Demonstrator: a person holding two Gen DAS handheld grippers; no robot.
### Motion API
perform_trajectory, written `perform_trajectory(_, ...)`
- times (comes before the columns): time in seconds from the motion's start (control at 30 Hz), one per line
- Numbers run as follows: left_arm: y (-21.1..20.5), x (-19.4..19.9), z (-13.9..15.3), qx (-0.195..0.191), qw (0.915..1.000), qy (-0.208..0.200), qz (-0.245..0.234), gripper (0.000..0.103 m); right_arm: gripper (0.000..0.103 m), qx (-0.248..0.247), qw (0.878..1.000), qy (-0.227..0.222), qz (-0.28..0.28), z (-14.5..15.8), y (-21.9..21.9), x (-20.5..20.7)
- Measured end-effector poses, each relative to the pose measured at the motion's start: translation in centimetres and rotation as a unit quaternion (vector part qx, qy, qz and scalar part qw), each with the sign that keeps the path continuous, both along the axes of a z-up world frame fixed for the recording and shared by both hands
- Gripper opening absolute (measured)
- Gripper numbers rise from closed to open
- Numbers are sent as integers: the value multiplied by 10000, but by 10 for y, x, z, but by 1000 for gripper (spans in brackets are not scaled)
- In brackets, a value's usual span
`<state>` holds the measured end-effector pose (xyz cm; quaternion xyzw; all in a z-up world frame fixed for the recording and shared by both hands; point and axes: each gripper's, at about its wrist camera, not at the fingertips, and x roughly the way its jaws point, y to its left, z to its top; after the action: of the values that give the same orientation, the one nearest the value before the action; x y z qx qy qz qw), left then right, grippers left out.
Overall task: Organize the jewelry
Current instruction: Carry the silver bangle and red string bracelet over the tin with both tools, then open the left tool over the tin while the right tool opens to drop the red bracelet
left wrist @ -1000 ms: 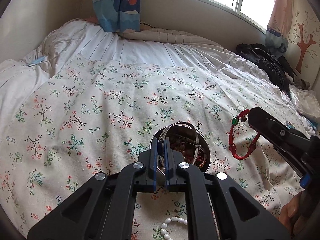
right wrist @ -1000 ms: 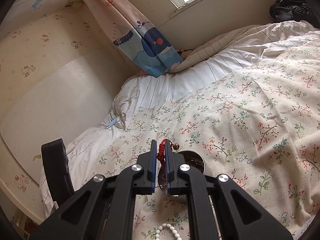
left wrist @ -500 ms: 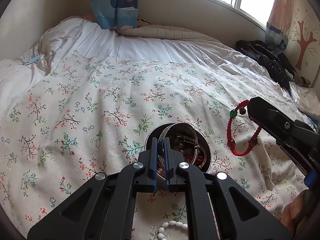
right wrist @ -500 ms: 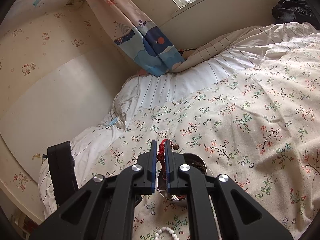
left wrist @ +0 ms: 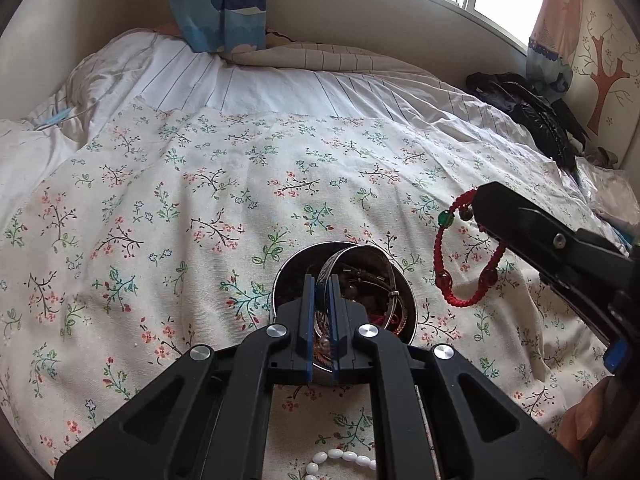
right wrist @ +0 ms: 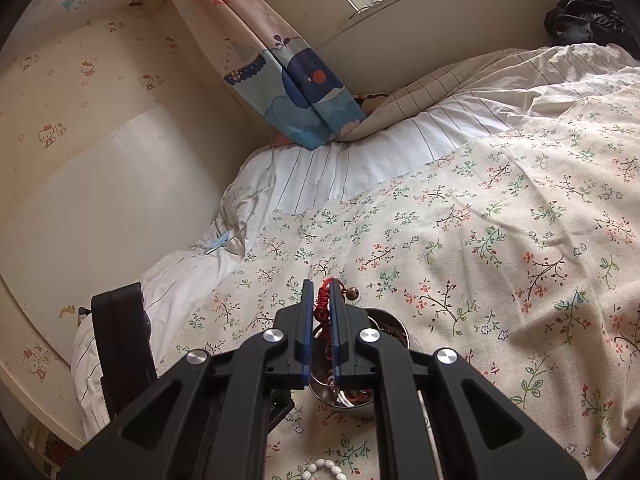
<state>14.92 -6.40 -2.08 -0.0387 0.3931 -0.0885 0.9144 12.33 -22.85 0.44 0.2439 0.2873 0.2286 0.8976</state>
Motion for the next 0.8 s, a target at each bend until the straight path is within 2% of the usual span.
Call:
perform_trajectory(0.1,-2,2,-3,39,10000,37,-37,5,9,-28,10000,35,11,-2,2,4)
perform_trajectory(0.37,4,4,-5,10,9999,93,73,19,9,-109,9999,63,85,-5,10,11)
perform_trajectory(0.43,8,5,-4,-9,9998,86,169,23,9,-113,9999,64,90,-6,11,12)
perform_trajectory(0.5,14,5,-3,-69,9995,77,313,32,9,-111,9999,67,88,-6,11,12)
perform_trajectory(0.57,22,5,-1,-135,9988,72,475,36,9,-118,9999,69,95,-6,12,12)
perform_trajectory(0.8,39,7,-1,-214,9959,97,878,41,9,-209,9993,194,242,-12,23,20)
